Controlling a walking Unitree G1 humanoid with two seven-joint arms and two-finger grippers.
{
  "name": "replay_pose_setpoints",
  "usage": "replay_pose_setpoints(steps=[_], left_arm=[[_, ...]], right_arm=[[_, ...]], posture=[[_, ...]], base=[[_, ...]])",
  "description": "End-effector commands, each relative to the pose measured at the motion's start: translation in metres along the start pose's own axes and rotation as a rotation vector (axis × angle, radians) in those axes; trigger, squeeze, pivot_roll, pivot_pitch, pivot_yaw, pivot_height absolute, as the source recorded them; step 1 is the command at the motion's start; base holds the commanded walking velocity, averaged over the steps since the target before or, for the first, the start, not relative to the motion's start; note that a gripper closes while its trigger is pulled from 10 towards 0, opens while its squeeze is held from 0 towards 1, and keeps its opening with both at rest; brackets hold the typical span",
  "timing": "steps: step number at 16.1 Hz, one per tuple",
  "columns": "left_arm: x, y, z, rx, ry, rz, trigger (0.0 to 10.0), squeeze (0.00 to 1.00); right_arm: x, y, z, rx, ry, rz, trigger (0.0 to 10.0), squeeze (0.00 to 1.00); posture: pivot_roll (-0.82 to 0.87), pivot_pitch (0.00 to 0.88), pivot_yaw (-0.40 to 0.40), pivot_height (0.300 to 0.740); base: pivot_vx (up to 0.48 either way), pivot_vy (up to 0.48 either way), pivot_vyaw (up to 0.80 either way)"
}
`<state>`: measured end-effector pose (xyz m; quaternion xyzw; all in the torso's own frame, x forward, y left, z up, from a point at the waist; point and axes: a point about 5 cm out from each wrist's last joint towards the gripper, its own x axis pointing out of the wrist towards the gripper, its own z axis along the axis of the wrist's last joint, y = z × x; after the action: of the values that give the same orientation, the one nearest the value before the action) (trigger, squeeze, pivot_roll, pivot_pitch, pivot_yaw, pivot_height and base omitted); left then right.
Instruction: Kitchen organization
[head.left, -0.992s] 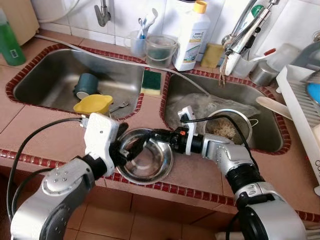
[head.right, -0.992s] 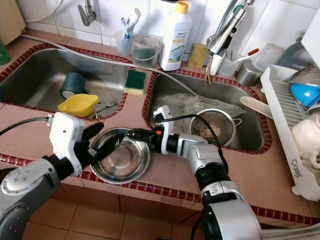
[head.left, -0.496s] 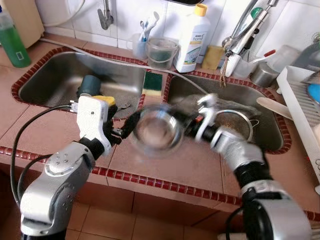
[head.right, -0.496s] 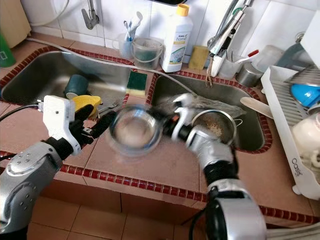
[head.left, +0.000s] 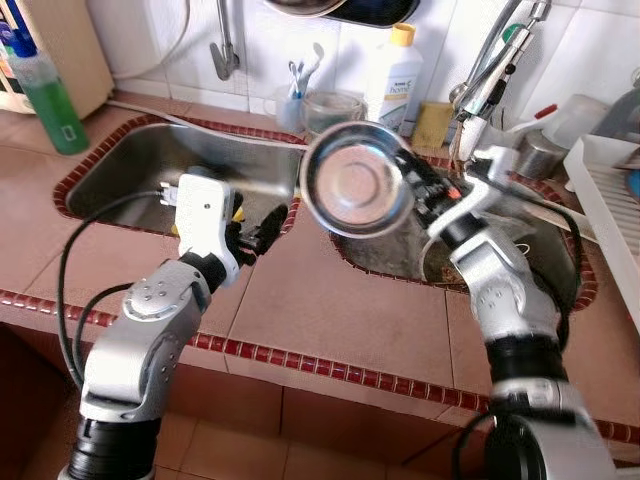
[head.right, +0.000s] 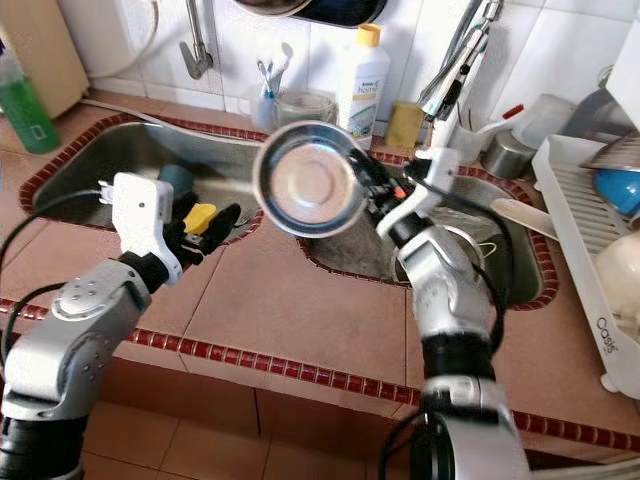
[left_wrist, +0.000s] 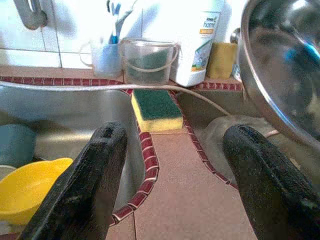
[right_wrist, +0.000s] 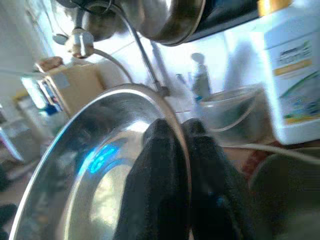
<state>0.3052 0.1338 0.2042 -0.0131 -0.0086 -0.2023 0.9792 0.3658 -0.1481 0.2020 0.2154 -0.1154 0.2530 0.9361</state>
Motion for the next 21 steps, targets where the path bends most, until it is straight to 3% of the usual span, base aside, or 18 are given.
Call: replay_pose_setpoints(steps=[1, 4, 7, 11, 15, 17, 21], left_arm=[[0.006, -0.002, 0.010, 0.017, -0.051, -0.008, 10.0, 0.00], [0.010, -0.005, 0.010, 0.059, -0.073, -0.028, 10.0, 0.00], [0.012, -0.007, -0.005, 0.100, -0.039, -0.086, 10.0, 0.00], [0.014, -0.005, -0.022, 0.041, -0.012, -0.064, 10.0, 0.00], [0.013, 0.003, -0.024, 0.037, -0.103, 0.015, 10.0, 0.00], [0.014, -0.006, -0.031, 0.096, -0.145, 0.007, 10.0, 0.00], [0.014, -0.003, -0.038, -0.019, -0.162, 0.037, 10.0, 0.00]], right_arm=[[-0.005, 0.000, 0.002, -0.075, -0.022, -0.071, 10.0, 0.00], [-0.012, 0.003, 0.000, -0.227, -0.043, -0.150, 10.0, 0.00], [-0.026, 0.010, 0.005, -0.387, -0.121, -0.188, 10.0, 0.00], [-0.029, 0.022, 0.003, -0.485, -0.175, -0.227, 10.0, 0.00], [-0.043, 0.033, -0.010, -0.541, -0.177, -0.234, 10.0, 0.00], [-0.048, 0.035, -0.017, -0.546, -0.168, -0.249, 10.0, 0.00], [-0.051, 0.033, -0.015, -0.583, -0.166, -0.263, 10.0, 0.00]], posture=[[-0.11, 0.014, -0.003, 0.740], [-0.11, 0.010, 0.009, 0.740], [-0.11, 0.010, 0.017, 0.740], [-0.11, 0.011, 0.016, 0.740], [-0.11, 0.009, 0.011, 0.740], [-0.11, 0.006, 0.012, 0.740], [-0.12, 0.001, 0.014, 0.740]], base=[[0.000, 0.000, 0.00], [0.000, 0.000, 0.00], [0.000, 0.000, 0.00], [0.000, 0.000, 0.00], [0.000, 0.000, 0.00], [0.000, 0.000, 0.00], [0.000, -0.092, 0.00]])
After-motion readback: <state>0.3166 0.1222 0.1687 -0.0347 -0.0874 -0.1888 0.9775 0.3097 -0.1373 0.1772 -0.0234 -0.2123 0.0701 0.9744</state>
